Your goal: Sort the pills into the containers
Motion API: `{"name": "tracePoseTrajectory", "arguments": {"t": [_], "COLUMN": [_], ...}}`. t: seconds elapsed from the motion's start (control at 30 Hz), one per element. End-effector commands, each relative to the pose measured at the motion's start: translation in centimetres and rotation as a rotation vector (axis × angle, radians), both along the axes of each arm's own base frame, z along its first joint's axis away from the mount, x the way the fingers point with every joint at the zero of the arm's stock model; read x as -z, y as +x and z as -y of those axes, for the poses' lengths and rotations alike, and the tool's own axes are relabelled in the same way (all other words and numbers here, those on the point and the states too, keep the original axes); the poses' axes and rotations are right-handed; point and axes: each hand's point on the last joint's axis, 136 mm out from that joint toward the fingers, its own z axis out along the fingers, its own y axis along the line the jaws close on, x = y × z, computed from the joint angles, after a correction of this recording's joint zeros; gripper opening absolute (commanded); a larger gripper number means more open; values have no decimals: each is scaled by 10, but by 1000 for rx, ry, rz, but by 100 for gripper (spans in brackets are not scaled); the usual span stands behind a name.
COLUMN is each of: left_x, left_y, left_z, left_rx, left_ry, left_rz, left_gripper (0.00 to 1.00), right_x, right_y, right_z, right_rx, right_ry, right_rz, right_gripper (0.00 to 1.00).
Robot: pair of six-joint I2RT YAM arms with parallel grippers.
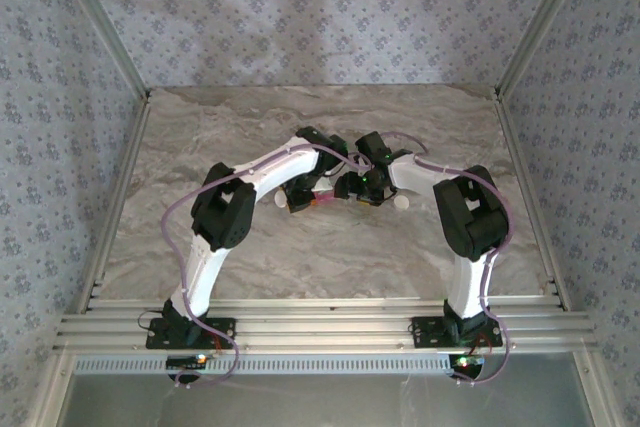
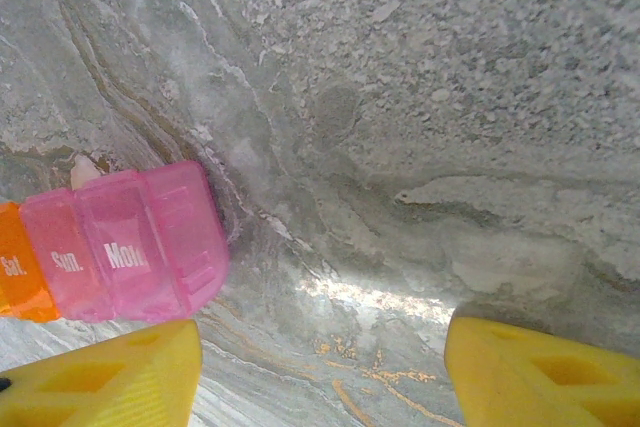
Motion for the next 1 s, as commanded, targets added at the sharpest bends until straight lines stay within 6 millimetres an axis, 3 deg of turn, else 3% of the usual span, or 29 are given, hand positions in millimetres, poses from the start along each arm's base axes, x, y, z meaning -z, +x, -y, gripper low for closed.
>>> {"name": "tracePoseTrajectory", "arguments": {"t": [0.0, 0.5, 0.97], "left_x": [-11, -7, -1], "left_y": [-6, -1, -9], "left_z": [9, 11, 17], "left_rx": [75, 95, 74], "left_ry": [0, 28, -5], "left_rz": [17, 45, 5], "left_gripper": [0, 0, 0], "right_x": [19, 19, 17], "right_y": [-8, -8, -7], "right_z": [-21, -21, -22], "right_rx": [-51, -47, -45], "right_ry": [27, 32, 36], "right_rz": [-31, -29, -21], "right_gripper": [68, 68, 68]}}
